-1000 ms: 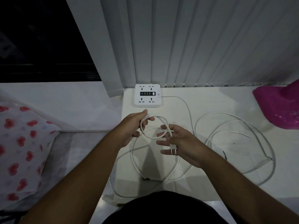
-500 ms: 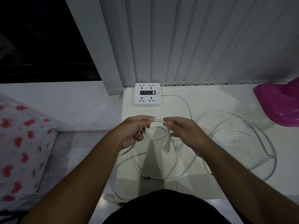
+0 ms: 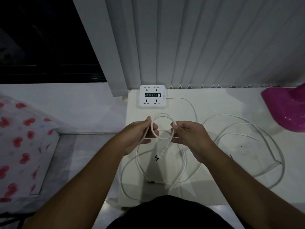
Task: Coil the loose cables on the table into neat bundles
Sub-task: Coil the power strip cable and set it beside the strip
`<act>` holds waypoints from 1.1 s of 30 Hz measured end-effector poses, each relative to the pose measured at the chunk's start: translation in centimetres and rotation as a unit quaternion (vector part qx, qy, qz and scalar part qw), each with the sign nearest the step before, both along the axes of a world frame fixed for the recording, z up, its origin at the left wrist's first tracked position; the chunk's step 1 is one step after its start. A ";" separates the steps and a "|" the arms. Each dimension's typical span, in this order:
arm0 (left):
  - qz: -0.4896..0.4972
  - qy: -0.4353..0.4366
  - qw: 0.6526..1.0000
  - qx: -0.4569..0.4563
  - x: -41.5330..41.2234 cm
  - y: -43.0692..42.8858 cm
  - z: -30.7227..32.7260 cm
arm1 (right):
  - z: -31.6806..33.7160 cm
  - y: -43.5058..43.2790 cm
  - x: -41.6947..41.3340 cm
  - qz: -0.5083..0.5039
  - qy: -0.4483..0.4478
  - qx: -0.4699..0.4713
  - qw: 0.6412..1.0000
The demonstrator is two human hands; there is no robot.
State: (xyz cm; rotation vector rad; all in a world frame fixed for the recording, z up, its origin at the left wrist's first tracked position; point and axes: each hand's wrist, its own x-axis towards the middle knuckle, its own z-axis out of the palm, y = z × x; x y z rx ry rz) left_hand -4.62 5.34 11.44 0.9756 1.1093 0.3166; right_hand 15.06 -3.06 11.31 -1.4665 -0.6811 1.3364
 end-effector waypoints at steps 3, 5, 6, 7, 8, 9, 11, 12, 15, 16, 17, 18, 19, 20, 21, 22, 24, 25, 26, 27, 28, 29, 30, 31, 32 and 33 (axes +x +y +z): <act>0.064 -0.076 0.995 -0.029 0.8 -0.7 -0.5 | -0.8 -0.8 -0.6 0.005 0.042 -0.012 0.999; 0.098 -0.111 0.987 -0.060 1.4 -1.1 -0.7 | -1.1 -1.2 -0.7 0.007 0.056 -0.026 0.998; 0.103 -0.110 0.987 -0.061 1.6 -1.3 -0.9 | -1.2 -1.3 -0.7 0.016 0.054 -0.037 0.998; 0.101 -0.100 0.989 -0.050 1.7 -1.5 -1.1 | -1.3 -1.3 -0.6 0.037 0.041 -0.049 0.997; 0.093 -0.086 0.991 -0.032 1.9 -1.6 -1.3 | -1.4 -1.3 -0.4 0.068 0.014 -0.055 0.996; 0.080 -0.071 0.994 -0.015 2.0 -1.8 -1.3 | -1.3 -1.2 -0.3 0.097 -0.016 -0.054 0.994; 0.054 -0.049 0.997 0.008 2.2 -2.0 -1.2 | -1.1 -1.0 -0.2 0.115 -0.048 -0.042 0.991; 0.046 -0.048 0.998 0.010 2.2 -2.0 -1.1 | -1.0 -0.9 -0.1 0.111 -0.049 -0.038 0.992; 0.026 -0.077 0.996 -0.034 1.8 -1.8 -0.7 | -0.9 -0.6 0.2 0.097 -0.023 -0.033 0.994; 0.009 -0.083 0.995 -0.055 1.4 -1.7 -0.7 | -0.9 -0.6 0.3 0.091 -0.001 -0.036 0.995; -0.011 -0.080 0.994 -0.068 1.0 -1.7 -0.7 | -1.0 -0.7 0.5 0.081 0.023 -0.042 0.996; -0.027 -0.073 0.994 -0.077 0.6 -1.6 -0.8 | -1.1 -0.8 0.5 0.069 0.045 -0.050 0.995; -0.033 -0.074 0.993 -0.089 0.2 -1.7 -0.9 | -1.2 -0.9 0.6 0.055 0.062 -0.060 0.995; -0.030 -0.088 0.990 -0.106 -0.1 -1.7 -1.1 | -1.3 -1.0 0.6 0.042 0.077 -0.069 0.994; -0.022 -0.111 0.985 -0.127 -0.4 -1.7 -1.3 | -1.4 -1.2 0.5 0.031 0.093 -0.078 0.992; -0.014 -0.134 0.980 -0.148 -0.8 -1.6 -1.6 | -1.4 -1.3 0.4 0.023 0.111 -0.086 0.990; -0.009 -0.158 0.971 -0.179 -1.7 -1.4 -2.0 | -1.5 -1.5 0.1 0.006 0.141 -0.093 0.986; -0.011 -0.160 0.969 -0.188 -2.1 -1.3 -2.2 | -1.5 -1.6 0.0 -0.003 0.152 -0.095 0.984; -0.011 -0.159 0.968 -0.193 -2.6 -1.2 -2.4 | -1.5 -1.6 0.1 -0.015 0.162 -0.096 0.982; -0.004 -0.157 0.968 -0.197 -3.1 -1.3 -2.7 | -1.5 -1.6 0.1 -0.030 0.173 -0.098 0.980; 0.010 -0.163 0.966 -0.202 -3.6 -1.3 -3.0 | -1.5 -1.5 0.2 -0.047 0.185 -0.102 0.976; 0.031 -0.190 0.958 -0.214 -4.1 -1.4 -3.4 | -1.5 -1.4 0.2 -0.063 0.197 -0.107 0.972; 0.054 -0.235 0.943 -0.230 -4.3 -1.5 -3.6 | -1.5 -1.3 0.3 -0.076 0.206 -0.113 0.969; 0.074 -0.281 0.926 -0.240 -4.4 -1.6 -3.8 | -1.6 -1.3 0.3 -0.085 0.212 -0.119 0.966; 0.089 -0.318 0.912 -0.242 -4.3 -1.7 -3.9 | -1.6 -1.2 0.3 -0.088 0.215 -0.126 0.964; 0.103 -0.349 0.900 -0.240 -4.1 -1.8 -4.0 | -1.6 -1.1 0.2 -0.085 0.211 -0.136 0.964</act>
